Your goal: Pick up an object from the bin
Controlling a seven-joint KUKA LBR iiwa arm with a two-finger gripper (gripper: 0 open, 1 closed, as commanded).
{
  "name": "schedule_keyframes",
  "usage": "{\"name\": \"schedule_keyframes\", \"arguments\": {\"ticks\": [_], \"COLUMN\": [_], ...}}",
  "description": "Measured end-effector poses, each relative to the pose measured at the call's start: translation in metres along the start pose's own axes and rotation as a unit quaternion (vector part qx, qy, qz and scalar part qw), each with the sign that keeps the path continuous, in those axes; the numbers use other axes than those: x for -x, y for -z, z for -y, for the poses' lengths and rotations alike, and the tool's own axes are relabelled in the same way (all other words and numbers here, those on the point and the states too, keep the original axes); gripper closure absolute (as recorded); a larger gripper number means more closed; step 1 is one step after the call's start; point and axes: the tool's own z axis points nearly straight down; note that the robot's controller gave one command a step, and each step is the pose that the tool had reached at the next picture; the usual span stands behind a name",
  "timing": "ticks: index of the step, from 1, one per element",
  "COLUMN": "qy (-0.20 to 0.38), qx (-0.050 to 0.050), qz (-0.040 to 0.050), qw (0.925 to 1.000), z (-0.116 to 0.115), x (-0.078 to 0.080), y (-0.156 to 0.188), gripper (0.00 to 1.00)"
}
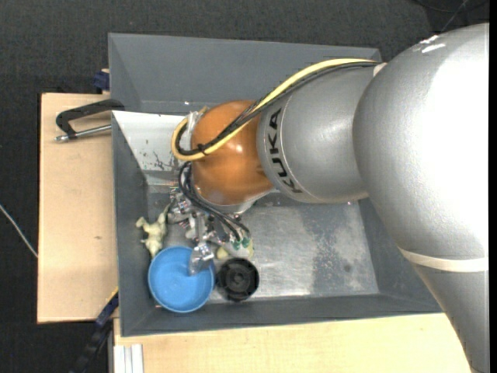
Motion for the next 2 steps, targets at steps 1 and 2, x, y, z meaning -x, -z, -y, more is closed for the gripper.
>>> {"name": "schedule_keyframes", "arguments": {"ticks": [1,2], "qy": [-0.001,0.001], "qx": [0.002,-0.001], "qz": [-0.0035,0.0028], "qw": [1.0000,1.0000], "z": [-0.002,0.028], "x": [-0.001,-0.005], "y": [-0.001,0.175], "gripper": [1.00,1.00]}}
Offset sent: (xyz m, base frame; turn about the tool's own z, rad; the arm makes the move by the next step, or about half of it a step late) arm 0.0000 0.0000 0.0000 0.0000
